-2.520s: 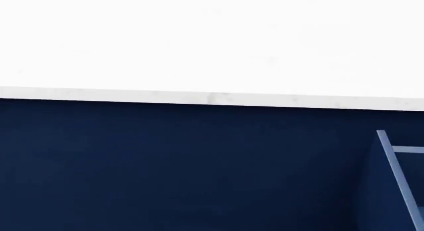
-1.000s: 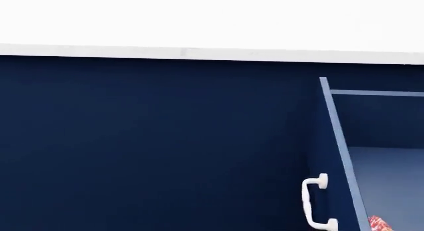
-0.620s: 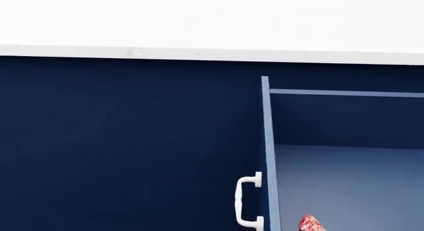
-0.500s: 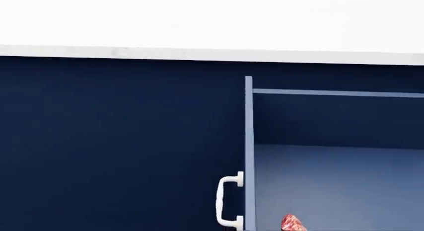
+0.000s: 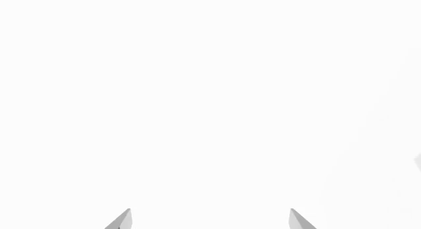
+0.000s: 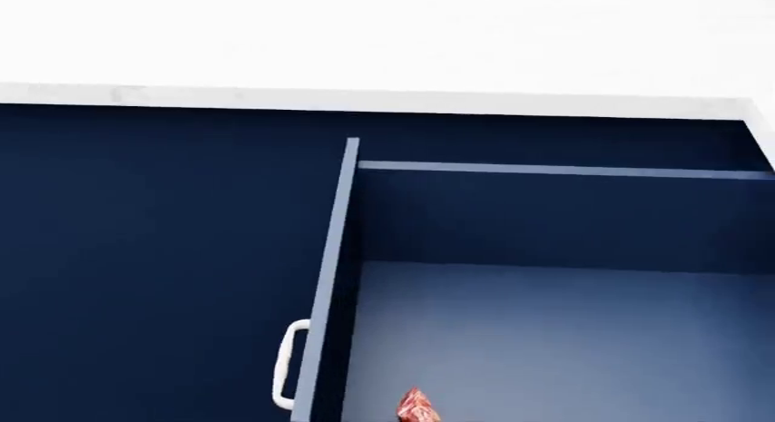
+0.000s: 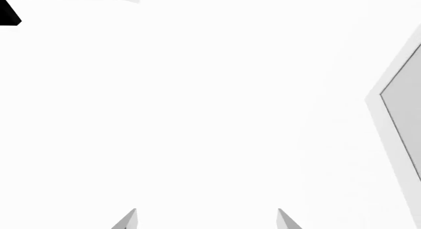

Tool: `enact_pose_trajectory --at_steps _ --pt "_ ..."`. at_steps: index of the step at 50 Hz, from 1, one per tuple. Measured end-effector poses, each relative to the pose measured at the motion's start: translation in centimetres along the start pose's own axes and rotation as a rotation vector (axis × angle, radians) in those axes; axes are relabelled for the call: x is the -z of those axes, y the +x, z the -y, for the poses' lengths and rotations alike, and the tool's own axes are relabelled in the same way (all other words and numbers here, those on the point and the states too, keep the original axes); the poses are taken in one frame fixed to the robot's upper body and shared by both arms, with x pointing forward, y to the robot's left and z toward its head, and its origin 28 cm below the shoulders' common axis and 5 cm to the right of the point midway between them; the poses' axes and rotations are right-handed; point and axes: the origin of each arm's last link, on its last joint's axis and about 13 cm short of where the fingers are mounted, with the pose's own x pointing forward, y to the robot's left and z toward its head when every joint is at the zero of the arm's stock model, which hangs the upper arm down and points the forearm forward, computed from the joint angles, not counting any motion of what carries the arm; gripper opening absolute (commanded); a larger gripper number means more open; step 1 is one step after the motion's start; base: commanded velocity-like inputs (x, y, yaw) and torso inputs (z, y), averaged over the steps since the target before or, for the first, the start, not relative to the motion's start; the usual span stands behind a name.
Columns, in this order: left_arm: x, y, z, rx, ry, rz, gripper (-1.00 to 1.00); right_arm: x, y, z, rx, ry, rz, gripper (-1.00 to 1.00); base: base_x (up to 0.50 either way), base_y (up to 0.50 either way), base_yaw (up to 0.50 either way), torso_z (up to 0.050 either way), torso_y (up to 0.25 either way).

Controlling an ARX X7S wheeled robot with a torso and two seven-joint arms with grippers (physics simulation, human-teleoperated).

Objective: Close the left drawer.

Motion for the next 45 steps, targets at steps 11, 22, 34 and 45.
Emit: enact_pose_trajectory --at_steps 11,22,34,45 --pt "0.03 0.02 0.02 0.000 0.000 0.001 1.00 0.00 0.00 0.02 -0.002 0.002 -0.001 1.00 0.14 0.00 0.00 0.000 0.000" --pt "0.03 0.01 0.02 0.001 0.000 0.001 1.00 0.00 0.00 0.02 -0.003 0.001 -0.001 1.00 0.16 0.00 0.00 0.000 0.000" --pt "0.16 0.08 0.06 -0.002 0.006 -0.012 1.00 0.00 0.00 0.00 -0.004 -0.001 -0.001 1.00 0.00 0.00 0.00 0.000 0.000" --pt "0.38 0.20 0.14 0.007 0.015 -0.038 1.00 0.00 -0.01 -0.02 -0.005 -0.003 -0.001 1.00 0.00 0.00 0.00 0.000 0.000"
